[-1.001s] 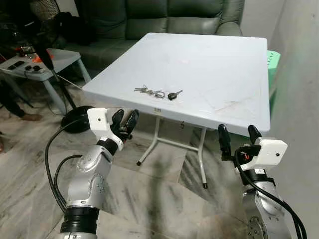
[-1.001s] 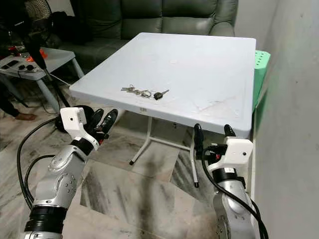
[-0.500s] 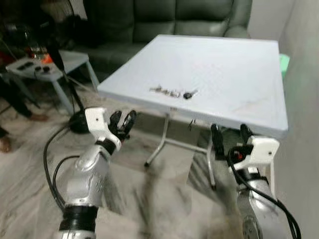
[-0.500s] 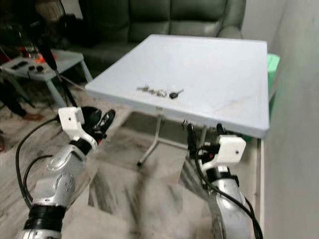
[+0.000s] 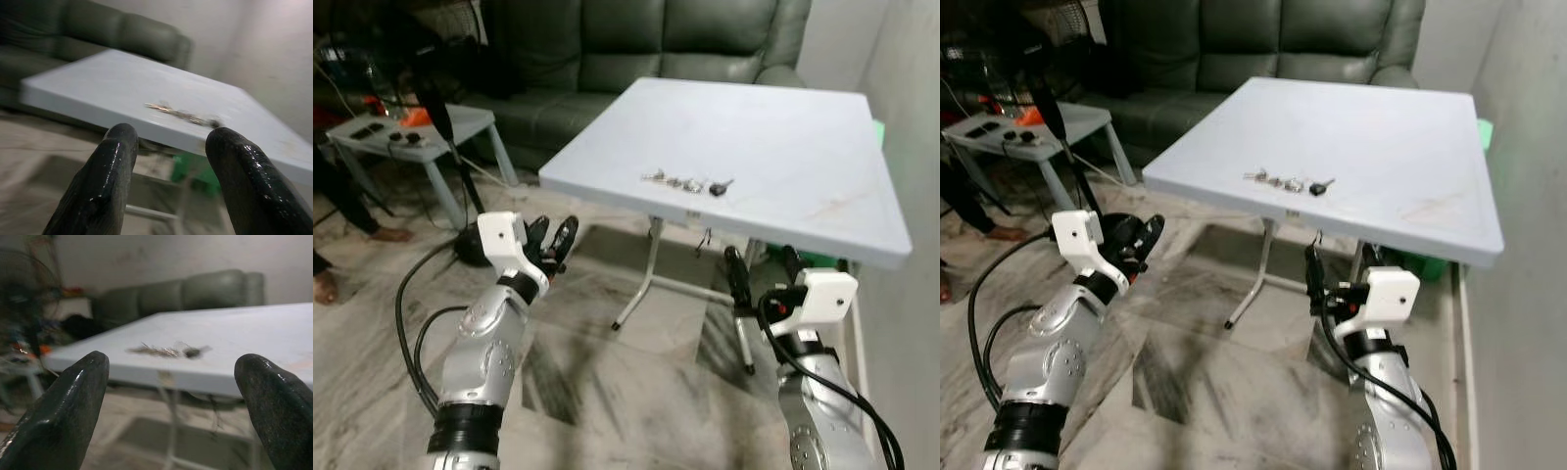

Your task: Hang keys on a hook

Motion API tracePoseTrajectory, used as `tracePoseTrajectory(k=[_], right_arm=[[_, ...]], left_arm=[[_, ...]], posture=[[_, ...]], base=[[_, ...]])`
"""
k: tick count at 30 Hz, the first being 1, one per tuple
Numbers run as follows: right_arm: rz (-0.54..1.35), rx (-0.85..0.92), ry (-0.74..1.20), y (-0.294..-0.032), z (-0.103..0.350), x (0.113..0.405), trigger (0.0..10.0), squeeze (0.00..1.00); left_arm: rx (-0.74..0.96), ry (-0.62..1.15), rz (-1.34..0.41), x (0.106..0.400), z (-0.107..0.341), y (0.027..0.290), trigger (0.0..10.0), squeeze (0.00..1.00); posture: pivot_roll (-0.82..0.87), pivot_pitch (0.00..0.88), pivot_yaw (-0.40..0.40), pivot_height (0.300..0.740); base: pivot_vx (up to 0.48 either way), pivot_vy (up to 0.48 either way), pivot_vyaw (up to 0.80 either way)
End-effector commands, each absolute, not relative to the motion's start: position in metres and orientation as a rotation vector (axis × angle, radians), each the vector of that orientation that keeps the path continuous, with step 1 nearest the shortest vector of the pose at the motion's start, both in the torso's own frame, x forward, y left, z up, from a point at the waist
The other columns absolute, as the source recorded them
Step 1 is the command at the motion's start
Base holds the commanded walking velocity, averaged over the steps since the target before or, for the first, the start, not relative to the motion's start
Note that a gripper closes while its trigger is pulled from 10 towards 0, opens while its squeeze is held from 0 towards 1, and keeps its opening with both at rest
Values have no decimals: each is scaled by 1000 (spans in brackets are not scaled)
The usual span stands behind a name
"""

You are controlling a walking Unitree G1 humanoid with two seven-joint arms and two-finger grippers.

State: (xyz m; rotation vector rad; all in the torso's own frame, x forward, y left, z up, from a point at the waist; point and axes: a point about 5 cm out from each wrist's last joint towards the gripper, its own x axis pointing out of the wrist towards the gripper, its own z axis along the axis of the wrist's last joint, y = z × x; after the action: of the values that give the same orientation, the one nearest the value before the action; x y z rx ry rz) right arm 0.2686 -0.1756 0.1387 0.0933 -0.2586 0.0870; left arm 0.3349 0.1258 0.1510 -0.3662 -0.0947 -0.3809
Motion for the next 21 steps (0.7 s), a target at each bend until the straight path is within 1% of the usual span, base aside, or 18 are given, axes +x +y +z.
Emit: tracePoseTrajectory(k=[1, 18, 21], right_arm=[[99, 103, -275, -172, 143, 270, 10000, 0], [110, 98, -270, -172, 144, 272, 10000, 0], [110, 97, -268, -172, 144, 272, 10000, 0]], left_arm=[[-347, -105, -362, 336, 154, 133, 10000, 0], [-351, -105, -357, 337, 154, 132, 10000, 0], [-349, -96, -351, 338, 152, 132, 10000, 0]], posture=[[-27, 26, 57, 740], [-26, 22, 48, 740], [-25, 23, 47, 740]], base=[[0, 472, 0], [0, 472, 0], [0, 0, 0]])
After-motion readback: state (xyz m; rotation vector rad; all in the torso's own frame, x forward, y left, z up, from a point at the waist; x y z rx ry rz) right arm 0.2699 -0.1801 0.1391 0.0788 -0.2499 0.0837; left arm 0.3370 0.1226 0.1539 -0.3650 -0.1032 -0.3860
